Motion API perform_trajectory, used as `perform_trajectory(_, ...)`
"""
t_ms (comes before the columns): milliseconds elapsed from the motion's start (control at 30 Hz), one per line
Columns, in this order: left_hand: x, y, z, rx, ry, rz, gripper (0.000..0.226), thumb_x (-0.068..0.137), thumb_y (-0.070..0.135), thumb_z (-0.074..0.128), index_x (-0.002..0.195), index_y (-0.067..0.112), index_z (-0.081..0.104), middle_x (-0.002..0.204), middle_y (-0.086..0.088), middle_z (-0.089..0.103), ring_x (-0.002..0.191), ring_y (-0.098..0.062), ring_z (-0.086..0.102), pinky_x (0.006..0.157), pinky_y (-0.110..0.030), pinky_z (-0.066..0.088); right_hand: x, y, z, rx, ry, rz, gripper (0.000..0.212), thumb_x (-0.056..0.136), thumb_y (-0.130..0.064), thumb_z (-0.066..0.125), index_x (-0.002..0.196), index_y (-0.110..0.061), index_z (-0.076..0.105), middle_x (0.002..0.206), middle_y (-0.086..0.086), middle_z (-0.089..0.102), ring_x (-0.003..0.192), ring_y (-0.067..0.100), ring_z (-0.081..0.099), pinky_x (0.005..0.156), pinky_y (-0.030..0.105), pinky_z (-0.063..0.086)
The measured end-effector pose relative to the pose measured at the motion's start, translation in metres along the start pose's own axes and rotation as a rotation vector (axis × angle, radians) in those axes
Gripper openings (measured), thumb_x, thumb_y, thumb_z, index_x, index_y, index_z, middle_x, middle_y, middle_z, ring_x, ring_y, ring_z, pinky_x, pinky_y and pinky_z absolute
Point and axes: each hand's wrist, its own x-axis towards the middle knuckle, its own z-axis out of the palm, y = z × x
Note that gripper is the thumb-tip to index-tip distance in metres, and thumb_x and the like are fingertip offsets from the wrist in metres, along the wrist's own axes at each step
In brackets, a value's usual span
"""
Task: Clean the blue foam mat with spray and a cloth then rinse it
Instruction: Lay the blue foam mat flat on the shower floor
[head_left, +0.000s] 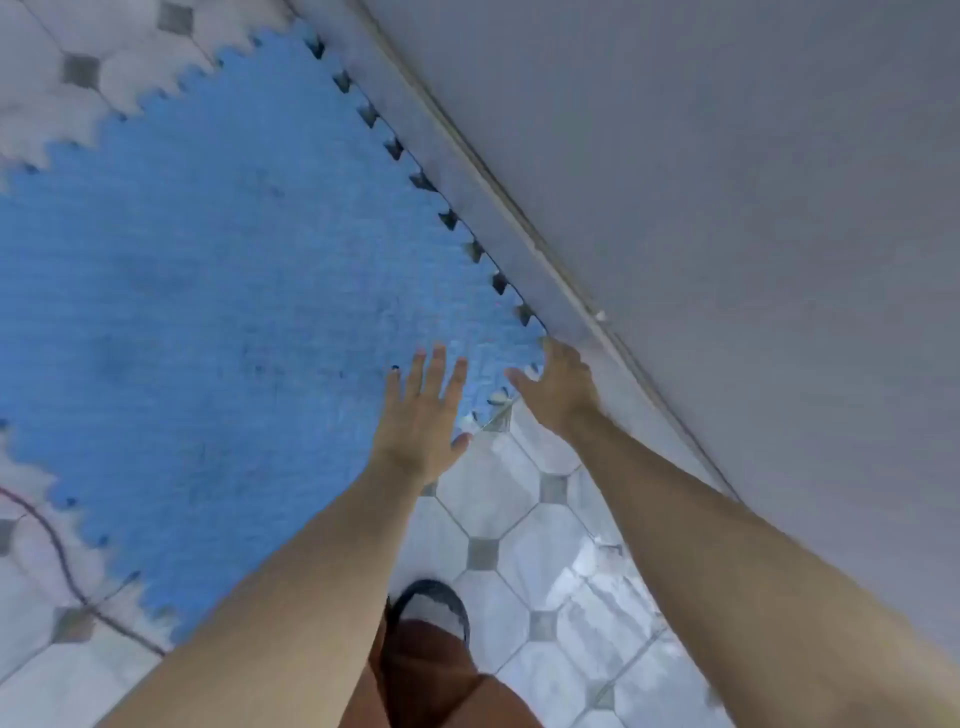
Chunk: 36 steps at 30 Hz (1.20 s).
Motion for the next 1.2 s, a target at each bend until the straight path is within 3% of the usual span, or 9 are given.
perform_trajectory(200, 0.015, -0.001, 0.073, 0.020, 0.079, 0.005, 0.106, 0.082, 0.058, 0.059, 0.153, 0.018, -0.010, 0.158, -0.019, -0.015, 0.146, -0.039, -0.009, 0.115, -0.056, 0.002, 0.038, 0.009, 0.036, 0.212, 0.163, 0.137, 0.073, 0.086, -0.044, 0.067, 0.140, -0.004, 0.040, 0.141, 0.014, 0.048, 0.128, 0.032, 0.048, 0.104, 0.038, 0.041)
perform_trajectory(300, 0.013, -0.005, 0.083, 0.059, 0.185, 0.006, 0.111, 0.074, 0.054, 0.071, 0.155, 0.019, 0.003, 0.160, -0.019, -0.002, 0.146, -0.040, 0.003, 0.115, -0.057, 0.006, 0.042, 0.005, 0.032, 0.256, 0.183, 0.165, 0.075, 0.083, -0.053, 0.067, 0.136, -0.004, 0.046, 0.137, 0.012, 0.048, 0.124, 0.029, 0.049, 0.102, 0.036, 0.041)
perform_trajectory(467, -0.004, -0.005, 0.063, 0.042, 0.186, 0.010, 0.117, 0.063, 0.031, 0.083, 0.154, 0.018, 0.011, 0.159, -0.021, 0.009, 0.144, -0.044, 0.013, 0.113, -0.058, 0.017, 0.027, -0.001, 0.006, 0.611, 0.061, 0.240, 0.026, 0.082, -0.043, 0.073, 0.081, -0.019, 0.064, 0.086, 0.002, 0.068, 0.061, 0.013, 0.063, 0.079, 0.038, 0.059)
perform_trajectory(567, -0.030, 0.007, 0.024, -0.031, 0.151, -0.023, 0.115, 0.069, 0.017, 0.077, 0.153, 0.018, -0.003, 0.159, -0.023, -0.002, 0.144, -0.046, 0.002, 0.114, -0.058, 0.012, -0.006, -0.018, -0.020, 0.626, 0.077, 0.248, 0.026, 0.080, -0.043, 0.075, 0.077, -0.020, 0.064, 0.080, 0.000, 0.069, 0.064, 0.014, 0.066, 0.076, 0.034, 0.060)
perform_trajectory(700, -0.083, 0.019, -0.036, -0.108, 0.102, -0.055, 0.121, 0.069, 0.005, 0.075, 0.149, 0.021, -0.014, 0.159, -0.022, -0.009, 0.144, -0.047, -0.006, 0.115, -0.059, 0.005, -0.072, -0.051, -0.056, 0.527, 0.146, 0.244, 0.041, 0.082, -0.043, 0.073, 0.101, -0.008, 0.063, 0.089, 0.004, 0.071, 0.086, 0.022, 0.070, 0.076, 0.033, 0.055)
perform_trajectory(867, -0.160, 0.014, -0.110, -0.015, 0.110, -0.005, 0.125, 0.046, 0.001, 0.086, 0.149, 0.012, 0.018, 0.151, -0.021, 0.034, 0.134, -0.049, 0.035, 0.104, -0.060, 0.038, -0.162, -0.090, -0.102, 0.402, 0.126, 0.206, 0.063, 0.088, -0.031, 0.066, 0.135, -0.009, 0.030, 0.118, 0.011, 0.062, 0.107, 0.031, 0.061, 0.079, 0.030, 0.043)
perform_trajectory(1033, -0.210, 0.002, -0.184, 0.056, 0.081, 0.107, 0.122, 0.041, -0.002, 0.085, 0.146, 0.012, 0.026, 0.145, -0.015, 0.045, 0.122, -0.045, 0.052, 0.093, -0.055, 0.050, -0.204, -0.122, -0.146, 0.038, -0.034, 0.145, 0.057, 0.091, -0.044, 0.048, 0.141, -0.022, 0.034, 0.142, 0.012, 0.041, 0.127, 0.034, 0.043, 0.097, 0.043, 0.041)
perform_trajectory(1133, -0.222, -0.004, -0.212, 0.061, 0.091, 0.143, 0.121, 0.038, -0.008, 0.082, 0.145, 0.013, 0.028, 0.143, -0.014, 0.049, 0.118, -0.043, 0.056, 0.090, -0.051, 0.052, -0.216, -0.133, -0.162, 0.047, -0.040, 0.097, 0.061, 0.094, -0.043, 0.045, 0.146, -0.018, 0.025, 0.136, 0.017, 0.048, 0.118, 0.036, 0.052, 0.088, 0.041, 0.044)
perform_trajectory(1200, -0.232, -0.005, -0.225, 0.015, 0.079, 0.177, 0.112, 0.059, -0.013, 0.069, 0.152, 0.019, 0.015, 0.155, -0.012, 0.031, 0.133, -0.043, 0.041, 0.105, -0.050, 0.040, -0.228, -0.138, -0.166, 0.030, -0.024, 0.045, 0.068, 0.095, -0.039, 0.042, 0.153, -0.029, 0.008, 0.126, 0.019, 0.052, 0.107, 0.037, 0.057, 0.077, 0.039, 0.045)
